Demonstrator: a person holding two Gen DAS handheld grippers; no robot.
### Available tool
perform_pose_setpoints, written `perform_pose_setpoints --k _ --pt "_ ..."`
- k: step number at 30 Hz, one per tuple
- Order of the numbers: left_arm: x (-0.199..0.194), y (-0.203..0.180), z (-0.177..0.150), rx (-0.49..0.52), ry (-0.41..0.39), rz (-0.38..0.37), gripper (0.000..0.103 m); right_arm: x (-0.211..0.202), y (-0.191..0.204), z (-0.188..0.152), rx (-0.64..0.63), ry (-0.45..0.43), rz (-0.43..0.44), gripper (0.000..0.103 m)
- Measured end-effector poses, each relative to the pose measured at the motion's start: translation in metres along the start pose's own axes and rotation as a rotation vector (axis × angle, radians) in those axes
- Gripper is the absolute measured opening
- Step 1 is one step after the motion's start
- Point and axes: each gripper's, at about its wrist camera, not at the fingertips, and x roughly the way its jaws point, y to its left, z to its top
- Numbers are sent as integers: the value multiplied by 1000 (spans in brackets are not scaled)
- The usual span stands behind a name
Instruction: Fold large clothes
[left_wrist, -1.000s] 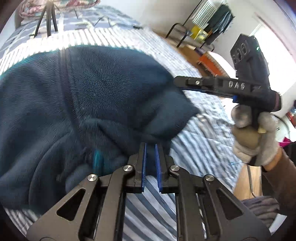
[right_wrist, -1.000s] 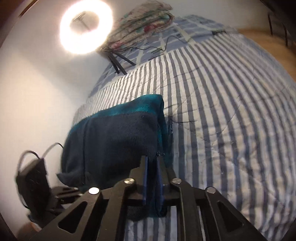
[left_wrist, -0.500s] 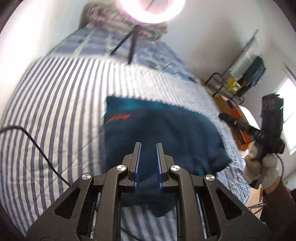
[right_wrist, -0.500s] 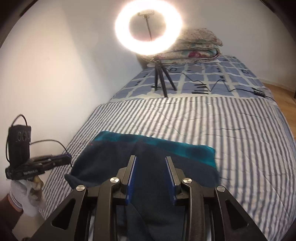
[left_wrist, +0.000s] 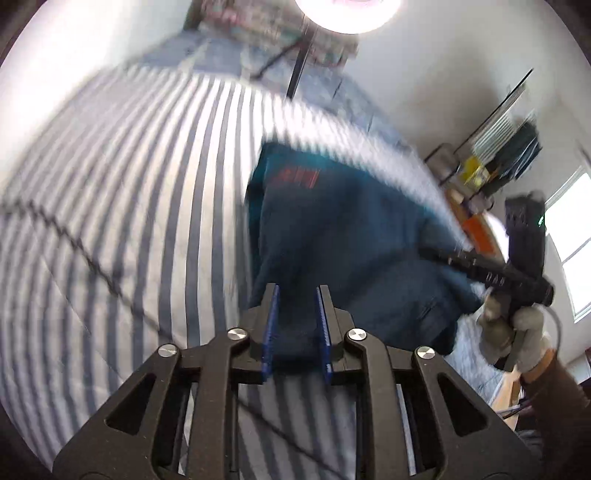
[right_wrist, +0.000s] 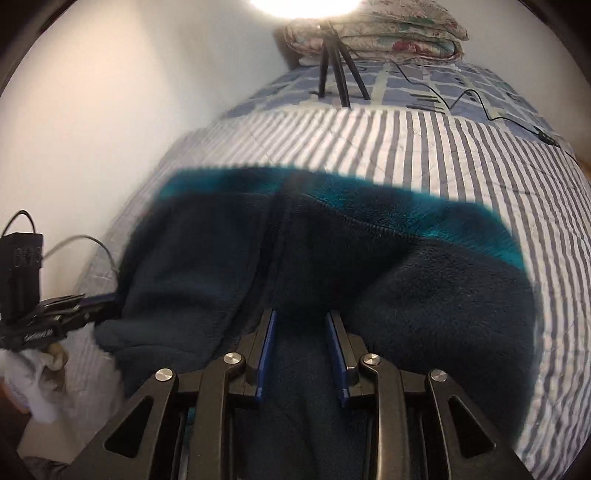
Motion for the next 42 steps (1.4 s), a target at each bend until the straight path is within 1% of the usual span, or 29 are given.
perform_pose_setpoints --k 2,3,6,8,9,11,12,14,19,22,24,25,27,29,31,33,34,37,39,41,42 --pt "-10 -14 27 41 -46 2 18 -18 0 16 3 -48 1 28" --pt "-11 -20 38 50 -59 3 18 -20 0 24 5 -62 -1 29" --pt "3 -38 72 77 -71 45 18 -25 0 53 9 -97 -29 29" --pt "24 -49 91 95 -61 77 18 -16 -3 66 26 -89 -28 29" --pt "32 -51 95 100 -56 89 18 -9 -3 70 30 -80 -28 30" --pt "58 -53 107 113 -30 146 18 7 -2 75 22 -56 -44 30" --pt "68 -50 111 111 -16 155 18 12 -1 74 15 -45 -50 30" --pt "93 -40 104 110 31 197 18 25 -1 72 0 -19 -64 29" --pt "120 -17 85 100 62 218 18 40 -6 65 -15 4 -63 30" --pt "129 -4 77 80 52 195 18 58 -14 58 -14 38 -65 30" --pt "131 -7 73 109 35 208 17 66 -16 51 -16 29 -72 30" --pt "129 -11 74 130 36 220 17 63 -15 52 -9 26 -69 30" --pt "121 -14 78 123 40 218 17 49 -20 55 30 22 -30 29" --pt "98 -15 79 95 7 198 17 20 -31 50 88 -27 13 28" --pt "74 -17 73 96 -28 164 17 -4 -39 37 102 -58 32 29" --pt "56 -19 62 116 -32 143 17 -24 -48 14 100 -52 41 31" --pt "50 -19 52 125 -21 125 17 -31 -51 2 96 -43 41 31" --pt "47 -14 29 135 28 116 17 -38 -58 -27 97 -14 26 31" --pt "53 -6 19 129 57 135 17 -35 -62 -41 109 8 25 31" --pt "61 7 9 75 77 120 17 -28 -65 -50 113 25 15 29" --pt "64 9 7 69 81 118 17 -25 -65 -53 115 27 13 29"
